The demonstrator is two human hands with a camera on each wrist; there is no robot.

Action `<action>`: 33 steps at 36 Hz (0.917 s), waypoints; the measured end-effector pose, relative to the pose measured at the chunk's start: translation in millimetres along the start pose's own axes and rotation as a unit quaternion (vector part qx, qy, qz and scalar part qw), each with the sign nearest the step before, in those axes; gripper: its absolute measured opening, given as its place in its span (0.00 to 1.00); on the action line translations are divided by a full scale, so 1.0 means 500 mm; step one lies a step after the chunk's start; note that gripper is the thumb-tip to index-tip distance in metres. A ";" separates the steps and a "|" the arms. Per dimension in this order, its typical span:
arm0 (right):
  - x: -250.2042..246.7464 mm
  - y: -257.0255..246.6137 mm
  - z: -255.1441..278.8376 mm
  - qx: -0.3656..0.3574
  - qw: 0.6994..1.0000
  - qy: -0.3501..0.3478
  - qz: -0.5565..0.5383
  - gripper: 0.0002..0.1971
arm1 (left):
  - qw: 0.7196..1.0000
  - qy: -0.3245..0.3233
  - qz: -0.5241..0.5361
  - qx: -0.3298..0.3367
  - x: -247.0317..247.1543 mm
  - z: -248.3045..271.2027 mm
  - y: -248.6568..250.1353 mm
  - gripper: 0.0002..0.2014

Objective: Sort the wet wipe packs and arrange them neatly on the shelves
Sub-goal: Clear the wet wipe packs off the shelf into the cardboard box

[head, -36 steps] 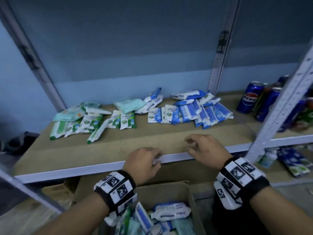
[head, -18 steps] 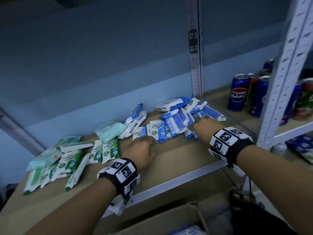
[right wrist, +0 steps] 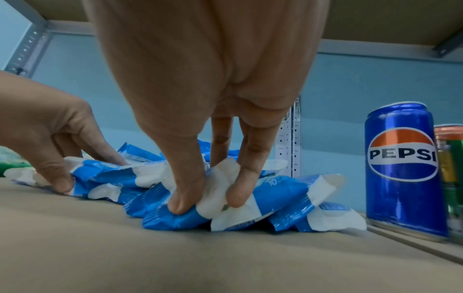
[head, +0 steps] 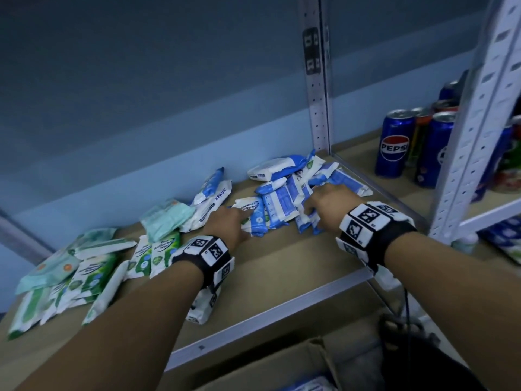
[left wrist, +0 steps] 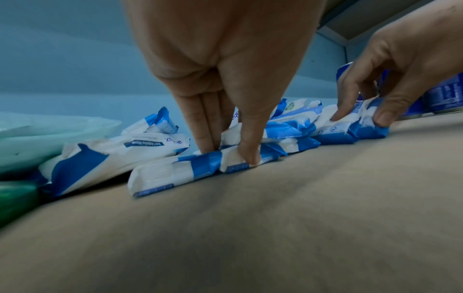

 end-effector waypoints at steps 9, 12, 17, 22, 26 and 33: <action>0.011 -0.011 0.059 0.039 0.993 0.043 -0.100 0.17 | 0.999 -0.016 -0.028 -0.014 0.017 0.053 -0.001 0.26; 0.024 -0.016 0.094 0.055 0.986 0.071 -0.140 0.15 | 0.999 -0.013 -0.025 0.027 0.015 0.102 -0.002 0.24; 0.042 -0.054 0.157 0.060 0.972 0.109 -0.197 0.13 | 0.997 -0.031 0.008 0.073 0.032 0.204 -0.036 0.26; 0.044 -0.109 0.197 0.036 0.965 0.117 -0.232 0.11 | 0.999 -0.019 0.027 0.035 0.034 0.319 -0.097 0.24; 0.047 -0.185 0.221 -0.025 0.956 0.138 -0.259 0.11 | 0.999 0.027 0.039 0.026 0.016 0.404 -0.134 0.26; 0.065 -0.301 0.218 -0.124 0.937 0.167 -0.281 0.11 | 0.993 0.102 0.041 -0.050 0.011 0.502 -0.180 0.30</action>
Point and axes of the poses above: each hand's wrist, its own z-axis away from the middle knuckle, its own x-axis out of the palm, y = z × x, the point moved 6 cm from there along -z, towards the middle knuckle
